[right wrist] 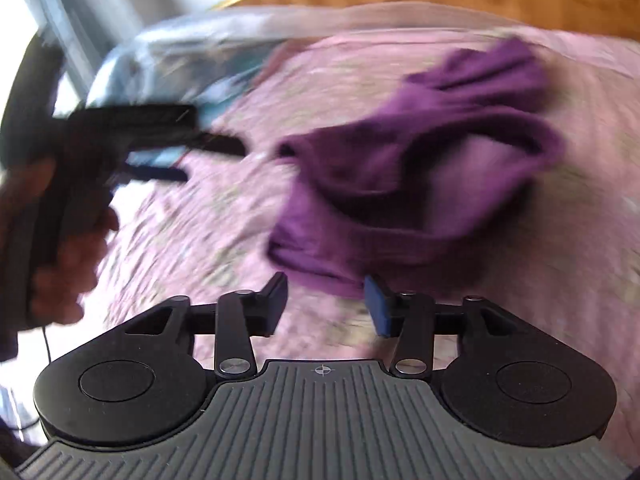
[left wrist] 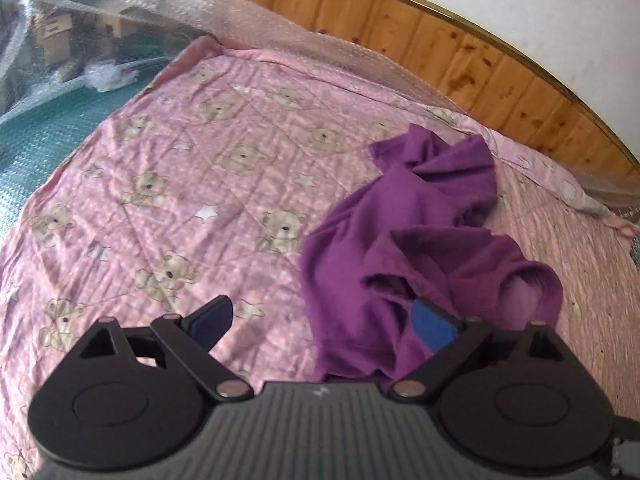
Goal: Fold clothes
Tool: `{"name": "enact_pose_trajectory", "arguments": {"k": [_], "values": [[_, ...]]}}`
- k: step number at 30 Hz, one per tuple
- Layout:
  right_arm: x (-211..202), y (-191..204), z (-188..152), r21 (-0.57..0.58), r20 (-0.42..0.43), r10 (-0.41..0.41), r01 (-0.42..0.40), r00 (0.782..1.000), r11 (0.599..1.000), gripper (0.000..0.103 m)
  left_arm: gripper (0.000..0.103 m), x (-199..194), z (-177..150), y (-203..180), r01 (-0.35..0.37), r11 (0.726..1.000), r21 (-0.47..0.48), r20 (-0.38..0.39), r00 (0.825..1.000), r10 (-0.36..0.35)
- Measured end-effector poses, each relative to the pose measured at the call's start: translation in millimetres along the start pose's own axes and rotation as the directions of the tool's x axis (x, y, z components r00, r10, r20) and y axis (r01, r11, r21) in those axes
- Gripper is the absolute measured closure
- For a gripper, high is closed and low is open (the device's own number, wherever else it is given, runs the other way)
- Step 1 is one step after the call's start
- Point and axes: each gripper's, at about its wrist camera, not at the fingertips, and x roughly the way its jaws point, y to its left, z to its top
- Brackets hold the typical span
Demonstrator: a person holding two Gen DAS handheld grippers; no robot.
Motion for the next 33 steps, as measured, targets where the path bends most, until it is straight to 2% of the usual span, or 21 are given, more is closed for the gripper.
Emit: {"name": "enact_pose_trajectory", "arguments": {"k": [2,5,6,8,10,12,13,15,16,17,19,21,22,24,25,26,27,29,30,31,33], "values": [[-12.6,-32.9,1.2,0.105,0.015,-0.074,0.073,0.997,0.992,0.049,0.004,4.6,-7.3,-21.8,0.023,0.998,0.063,0.002,1.000,-0.024],[-21.1,-76.9,8.5,0.238,0.026,-0.192,0.180,0.981,0.954,0.049,0.004,11.5,-10.0,-45.8,0.091,0.991,0.096,-0.035,0.995,-0.088],[-26.8,-88.4,9.7,0.279,0.035,-0.217,0.199,0.976,0.940,0.049,0.004,18.5,-9.7,-42.9,0.135,0.991,0.016,-0.086,0.987,-0.133],[-36.0,-109.1,13.2,0.344,0.055,-0.254,0.221,0.966,0.913,0.048,0.004,33.0,-9.7,-35.8,0.195,0.969,-0.155,-0.172,0.960,-0.220],[-41.2,-119.2,16.5,0.378,0.075,-0.275,0.228,0.958,0.897,0.043,0.002,53.1,-14.2,-18.2,0.142,0.924,-0.354,-0.227,0.946,-0.232],[-38.8,-124.0,19.5,0.396,0.084,-0.284,0.230,0.955,0.889,0.037,0.002,76.8,-17.2,-11.0,0.147,0.875,-0.462,-0.262,0.920,-0.292],[-34.7,-124.8,20.6,0.396,0.082,-0.282,0.228,0.956,0.889,0.036,0.004,85.5,-14.0,-12.6,0.123,0.878,-0.462,-0.257,0.929,-0.265],[-26.0,-124.5,19.7,0.394,0.060,-0.276,0.231,0.959,0.890,0.036,0.020,99.4,-5.2,-15.5,0.083,0.884,-0.459,-0.241,0.947,-0.214],[-22.3,-124.9,19.1,0.395,0.051,-0.272,0.231,0.961,0.889,0.036,0.056,104.0,0.4,-17.7,0.074,0.888,-0.454,-0.233,0.952,-0.198],[-20.8,-127.0,17.9,0.400,0.044,-0.266,0.226,0.963,0.888,0.036,0.084,104.3,7.2,-23.3,0.091,0.896,-0.435,-0.234,0.949,-0.210],[-18.1,-131.7,16.4,0.411,0.033,-0.255,0.220,0.966,0.885,0.036,0.086,100.1,22.0,-36.1,0.139,0.913,-0.383,-0.224,0.945,-0.238],[-18.2,-140.7,21.4,0.419,0.033,-0.261,0.224,0.965,0.880,0.036,0.089,55.9,44.7,-62.2,0.279,0.942,-0.187,-0.125,0.944,-0.305],[-19.4,-147.0,27.4,0.423,0.042,-0.266,0.224,0.963,0.878,0.036,0.089,23.6,53.2,-71.0,0.344,0.934,-0.093,-0.076,0.933,-0.351],[-21.0,-159.6,46.9,0.420,0.065,-0.275,0.223,0.959,0.879,0.036,0.089,-45.3,57.0,-71.8,0.411,0.909,0.074,0.018,0.911,-0.413],[-21.5,-166.0,59.0,0.416,0.078,-0.278,0.222,0.957,0.882,0.036,0.089,-79.9,55.4,-67.4,0.426,0.891,0.154,0.057,0.897,-0.439],[-21.5,-171.3,71.8,0.410,0.092,-0.281,0.221,0.955,0.885,0.036,0.090,-105.3,48.5,-55.8,0.421,0.885,0.198,0.069,0.895,-0.441],[-19.7,-173.5,86.8,0.400,0.107,-0.280,0.216,0.954,0.891,0.036,0.090,-127.6,40.7,-43.2,0.407,0.883,0.233,0.076,0.898,-0.434],[-9.1,-174.6,119.2,0.374,0.126,-0.260,0.197,0.957,0.906,0.034,0.091,-147.6,17.9,-10.2,0.326,0.917,0.229,0.047,0.938,-0.345],[-0.6,-173.3,136.0,0.358,0.128,-0.243,0.184,0.962,0.916,0.033,0.091,-148.4,6.6,8.6,0.273,0.944,0.185,0.029,0.959,-0.283],[13.3,-169.5,151.3,0.336,0.114,-0.224,0.174,0.968,0.926,0.026,0.091,-148.2,-4.3,26.9,0.217,0.967,0.137,0.008,0.976,-0.220],[52.7,-164.3,173.8,0.276,0.062,-0.212,0.187,0.975,0.943,0.018,0.091,-142.0,-19.2,52.9,0.115,0.992,0.043,-0.015,0.993,-0.115]]}}
